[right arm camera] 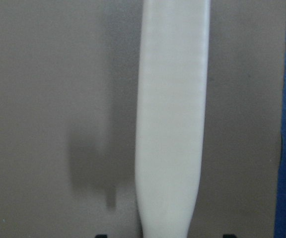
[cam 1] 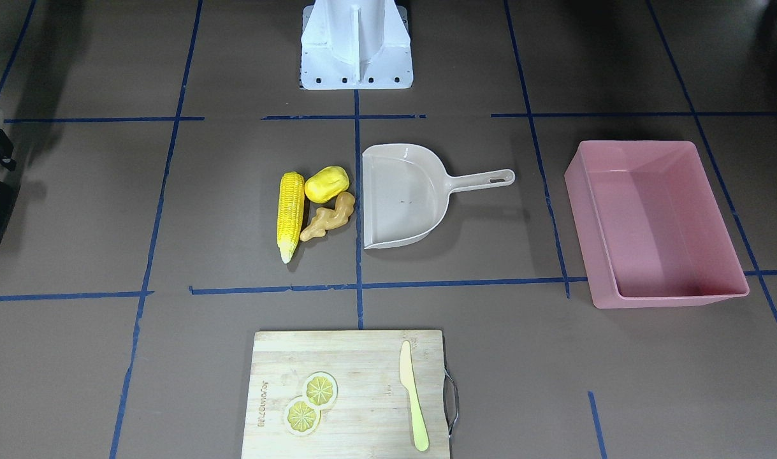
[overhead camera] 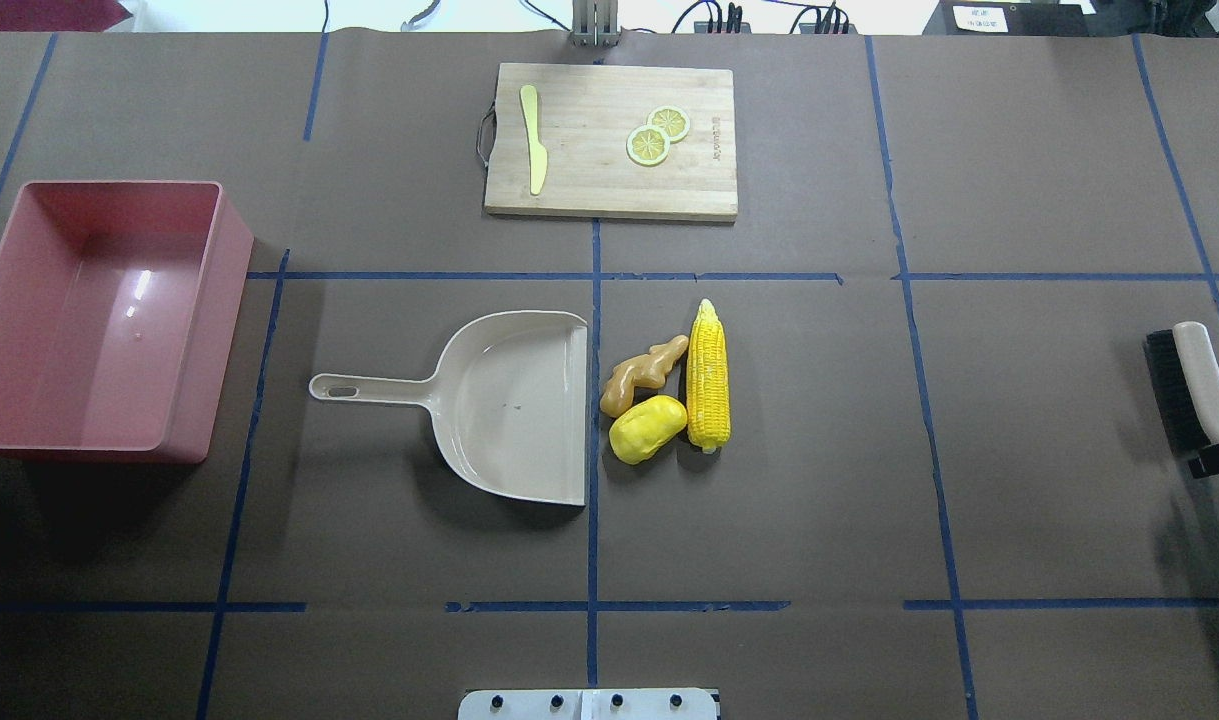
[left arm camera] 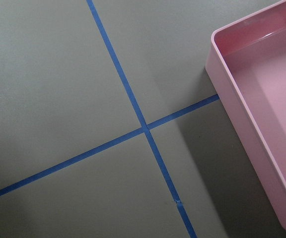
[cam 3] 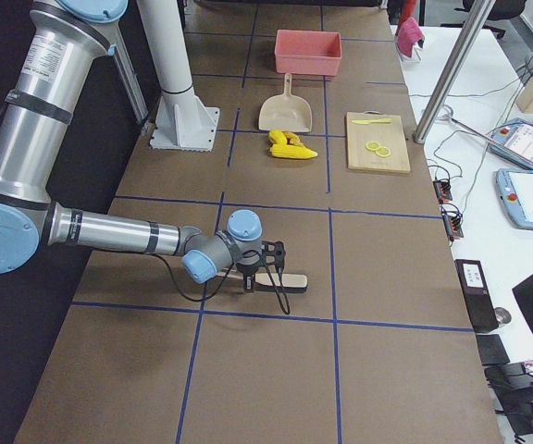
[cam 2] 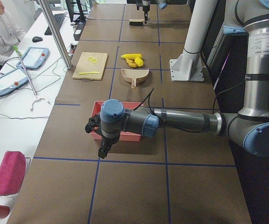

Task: Sweep and dump trash into bin

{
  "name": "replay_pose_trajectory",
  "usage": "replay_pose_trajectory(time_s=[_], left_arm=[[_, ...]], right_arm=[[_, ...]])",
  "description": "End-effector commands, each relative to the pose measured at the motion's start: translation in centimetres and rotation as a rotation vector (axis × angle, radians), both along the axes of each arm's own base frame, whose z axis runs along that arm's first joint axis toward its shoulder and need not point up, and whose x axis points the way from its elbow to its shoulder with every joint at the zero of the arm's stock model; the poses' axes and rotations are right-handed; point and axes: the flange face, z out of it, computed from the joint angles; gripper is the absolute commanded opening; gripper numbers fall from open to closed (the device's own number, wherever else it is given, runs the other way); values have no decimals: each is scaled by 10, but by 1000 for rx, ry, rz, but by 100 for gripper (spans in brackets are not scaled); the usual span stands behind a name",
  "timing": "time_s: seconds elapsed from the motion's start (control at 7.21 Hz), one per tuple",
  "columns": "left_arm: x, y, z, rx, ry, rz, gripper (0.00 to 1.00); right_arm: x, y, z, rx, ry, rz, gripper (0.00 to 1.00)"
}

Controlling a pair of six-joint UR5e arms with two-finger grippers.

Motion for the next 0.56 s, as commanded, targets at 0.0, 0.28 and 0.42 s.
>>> replay_pose_trajectory(time_s=[0.0, 0.28, 0.42], left_arm=[[0, 0, -1, 0, 1, -2, 100], [0, -1, -4, 5, 1, -3, 100], [1, -6, -13, 17, 2, -5, 100]], right_arm=[[0, 0, -1, 9, 4, -2, 0], [-2, -5, -21, 43, -19, 1, 0], [-7, -10, -32, 51, -32, -2, 0]])
